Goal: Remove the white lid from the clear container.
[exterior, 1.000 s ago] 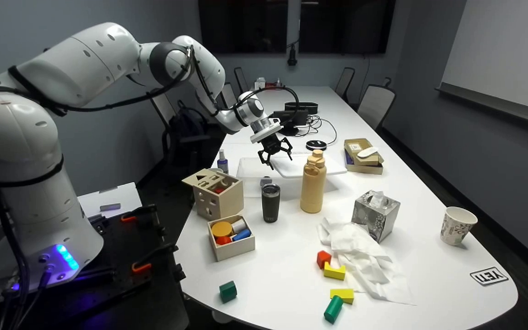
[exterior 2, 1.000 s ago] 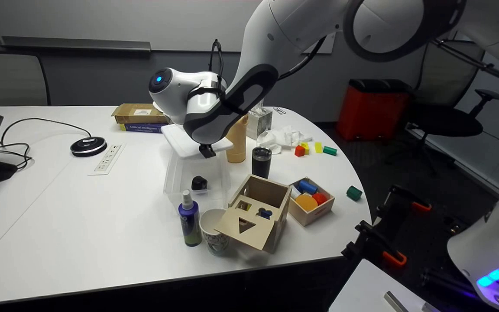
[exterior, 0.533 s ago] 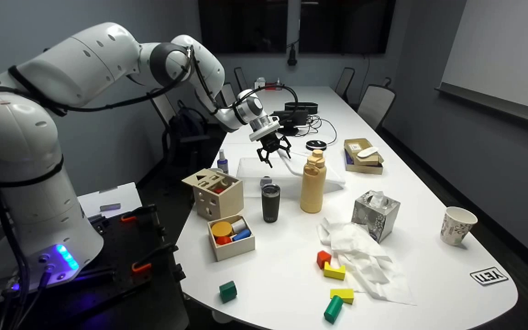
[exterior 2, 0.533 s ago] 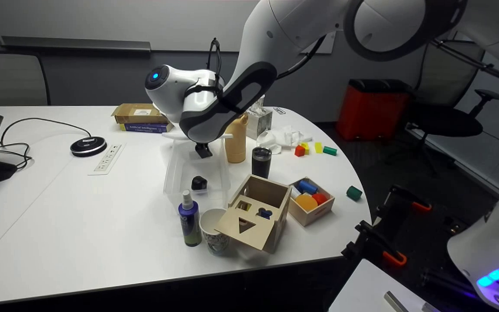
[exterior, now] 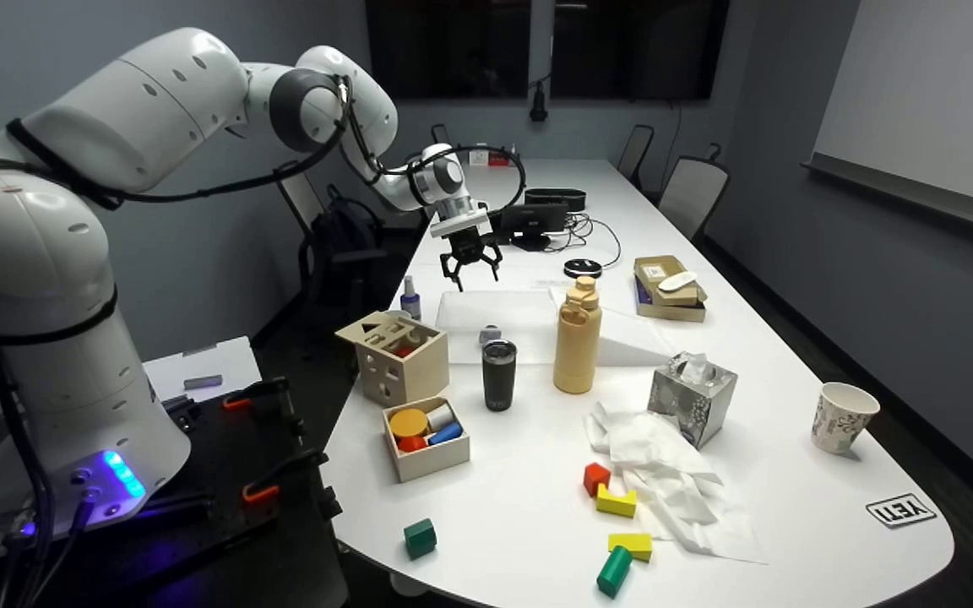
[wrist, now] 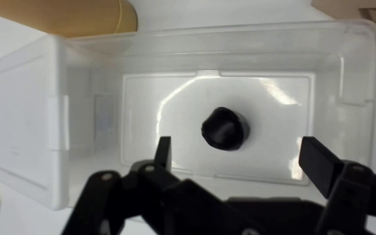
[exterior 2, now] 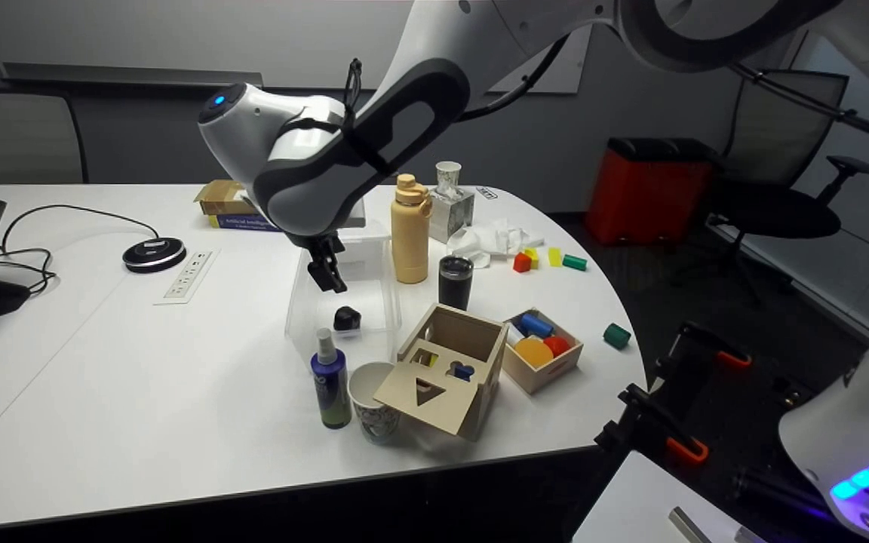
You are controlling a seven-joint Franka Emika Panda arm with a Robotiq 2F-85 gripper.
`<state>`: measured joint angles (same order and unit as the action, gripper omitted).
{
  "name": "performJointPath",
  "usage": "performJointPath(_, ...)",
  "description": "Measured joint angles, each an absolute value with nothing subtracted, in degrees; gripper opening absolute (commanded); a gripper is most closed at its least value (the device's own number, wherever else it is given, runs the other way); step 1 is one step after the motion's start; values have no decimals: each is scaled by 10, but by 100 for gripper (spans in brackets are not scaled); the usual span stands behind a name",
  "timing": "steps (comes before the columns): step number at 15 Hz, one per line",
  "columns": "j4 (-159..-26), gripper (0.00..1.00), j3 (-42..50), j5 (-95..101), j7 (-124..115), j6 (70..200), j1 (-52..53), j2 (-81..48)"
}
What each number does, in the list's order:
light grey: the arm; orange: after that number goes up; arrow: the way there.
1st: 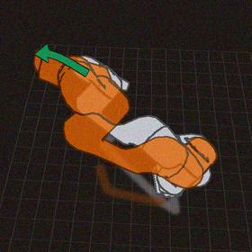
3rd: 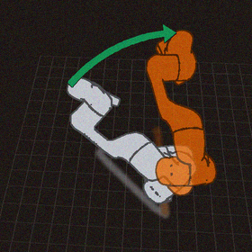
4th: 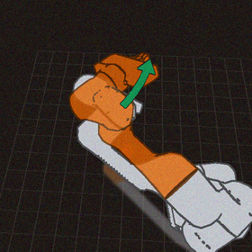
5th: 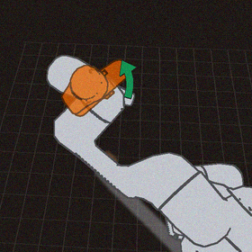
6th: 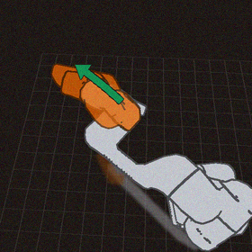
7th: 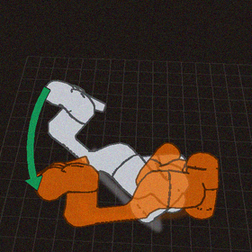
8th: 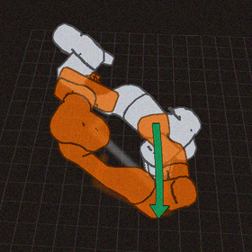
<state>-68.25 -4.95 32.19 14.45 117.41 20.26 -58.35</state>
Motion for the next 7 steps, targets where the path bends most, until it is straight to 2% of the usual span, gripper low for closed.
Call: performJointPath(7, -688, 100, -109, 284, 156, 1074, 201, -524)
